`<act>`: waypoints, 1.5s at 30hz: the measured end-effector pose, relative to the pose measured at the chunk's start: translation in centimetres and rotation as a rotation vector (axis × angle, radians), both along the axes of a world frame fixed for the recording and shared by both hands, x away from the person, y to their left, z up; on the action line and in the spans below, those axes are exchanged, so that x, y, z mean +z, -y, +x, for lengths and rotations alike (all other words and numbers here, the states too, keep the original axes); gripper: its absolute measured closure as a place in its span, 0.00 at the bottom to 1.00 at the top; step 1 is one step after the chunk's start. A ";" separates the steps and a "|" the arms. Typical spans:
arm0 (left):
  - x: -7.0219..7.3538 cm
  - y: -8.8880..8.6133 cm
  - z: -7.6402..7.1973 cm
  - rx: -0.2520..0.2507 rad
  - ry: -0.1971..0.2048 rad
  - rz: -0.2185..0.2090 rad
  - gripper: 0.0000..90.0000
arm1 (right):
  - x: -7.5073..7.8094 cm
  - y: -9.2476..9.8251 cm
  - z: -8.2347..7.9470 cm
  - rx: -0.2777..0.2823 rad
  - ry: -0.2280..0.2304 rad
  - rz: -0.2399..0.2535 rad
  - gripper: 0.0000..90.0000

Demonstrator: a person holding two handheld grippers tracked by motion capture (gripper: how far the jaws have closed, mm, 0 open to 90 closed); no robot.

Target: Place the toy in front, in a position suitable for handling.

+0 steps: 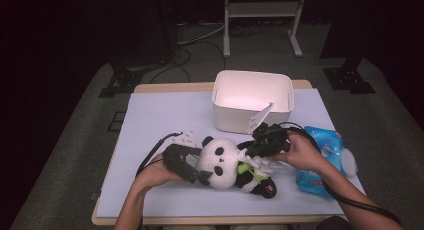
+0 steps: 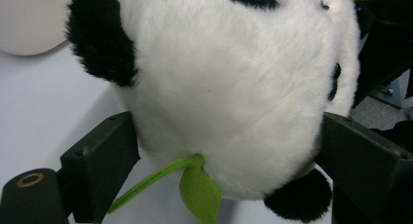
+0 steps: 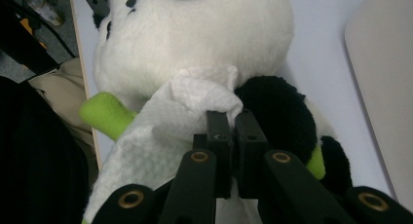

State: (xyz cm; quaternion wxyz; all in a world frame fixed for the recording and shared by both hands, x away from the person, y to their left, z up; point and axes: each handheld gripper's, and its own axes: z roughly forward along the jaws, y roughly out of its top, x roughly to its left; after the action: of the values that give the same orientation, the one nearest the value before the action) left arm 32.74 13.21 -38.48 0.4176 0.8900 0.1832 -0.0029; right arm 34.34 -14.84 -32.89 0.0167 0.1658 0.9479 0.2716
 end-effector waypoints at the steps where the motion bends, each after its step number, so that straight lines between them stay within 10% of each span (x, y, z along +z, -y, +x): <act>1: 0.0 0.0 0.0 0.000 0.000 0.000 0.13 | 0.0 0.1 0.0 -0.003 -0.001 0.002 0.97; 31: 1.9 1.3 -1.0 0.004 0.063 -0.012 0.15 | 2.6 -1.1 1.5 -0.001 -0.020 0.069 0.96; 45: 2.1 1.5 -1.2 0.006 0.068 -0.015 0.15 | 4.1 -5.3 2.6 0.060 -0.013 0.061 0.96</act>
State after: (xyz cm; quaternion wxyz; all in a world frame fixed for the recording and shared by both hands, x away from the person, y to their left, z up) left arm 31.56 11.71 -36.42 0.4301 0.8859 0.1716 0.0271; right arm 36.90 -9.51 -28.80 -0.0026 0.1394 0.9438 0.2996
